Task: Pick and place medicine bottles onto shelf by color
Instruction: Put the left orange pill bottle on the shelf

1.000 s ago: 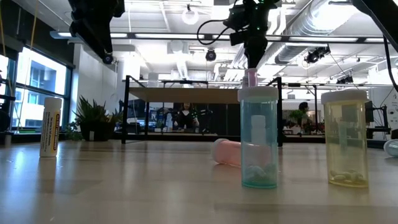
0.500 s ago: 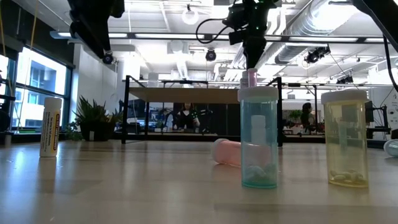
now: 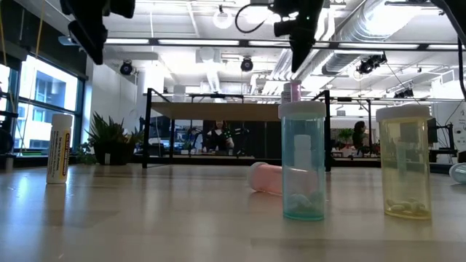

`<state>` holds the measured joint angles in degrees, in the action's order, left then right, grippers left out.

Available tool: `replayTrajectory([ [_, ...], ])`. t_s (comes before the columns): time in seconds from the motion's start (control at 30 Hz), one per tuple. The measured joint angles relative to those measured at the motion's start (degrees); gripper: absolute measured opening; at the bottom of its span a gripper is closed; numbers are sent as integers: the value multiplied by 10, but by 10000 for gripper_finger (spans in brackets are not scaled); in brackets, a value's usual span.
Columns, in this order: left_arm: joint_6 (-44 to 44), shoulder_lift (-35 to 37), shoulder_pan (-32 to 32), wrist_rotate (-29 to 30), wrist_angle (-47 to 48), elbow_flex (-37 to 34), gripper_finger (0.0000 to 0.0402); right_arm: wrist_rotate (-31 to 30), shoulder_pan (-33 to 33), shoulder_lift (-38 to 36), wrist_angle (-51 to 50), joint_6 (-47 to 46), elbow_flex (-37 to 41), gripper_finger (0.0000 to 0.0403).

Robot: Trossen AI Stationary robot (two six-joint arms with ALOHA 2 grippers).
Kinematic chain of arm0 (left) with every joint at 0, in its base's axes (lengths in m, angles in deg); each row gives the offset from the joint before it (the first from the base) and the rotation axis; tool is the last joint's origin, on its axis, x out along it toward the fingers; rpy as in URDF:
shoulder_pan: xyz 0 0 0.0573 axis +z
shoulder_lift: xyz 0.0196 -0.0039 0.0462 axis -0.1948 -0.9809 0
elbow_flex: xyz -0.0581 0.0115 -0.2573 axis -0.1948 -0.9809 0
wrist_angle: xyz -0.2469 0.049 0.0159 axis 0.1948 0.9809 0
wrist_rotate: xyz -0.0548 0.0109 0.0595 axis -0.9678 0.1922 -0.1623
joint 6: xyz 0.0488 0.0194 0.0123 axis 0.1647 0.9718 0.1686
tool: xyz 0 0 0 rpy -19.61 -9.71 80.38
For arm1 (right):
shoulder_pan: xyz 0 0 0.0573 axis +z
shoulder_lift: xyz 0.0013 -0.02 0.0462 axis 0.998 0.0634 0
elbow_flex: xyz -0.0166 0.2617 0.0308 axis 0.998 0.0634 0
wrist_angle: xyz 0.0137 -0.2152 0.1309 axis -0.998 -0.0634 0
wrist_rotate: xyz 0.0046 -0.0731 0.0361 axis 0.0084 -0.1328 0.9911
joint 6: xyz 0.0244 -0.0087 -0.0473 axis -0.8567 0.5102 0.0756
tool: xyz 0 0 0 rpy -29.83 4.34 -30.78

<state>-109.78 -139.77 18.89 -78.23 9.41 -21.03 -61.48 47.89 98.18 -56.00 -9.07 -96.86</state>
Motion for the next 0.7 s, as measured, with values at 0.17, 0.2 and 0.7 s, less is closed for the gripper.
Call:
replayTrajectory([
  [0.17,-46,0,-52,3,2,0,248,-2,0,-26,19,-27,0,240],
  [0.2,-52,0,-64,7,1,-2,248,-2,0,-32,22,-27,0,240],
  [0.7,-190,36,-285,11,-164,-180,248,2,-2,-69,36,-55,0,240],
])
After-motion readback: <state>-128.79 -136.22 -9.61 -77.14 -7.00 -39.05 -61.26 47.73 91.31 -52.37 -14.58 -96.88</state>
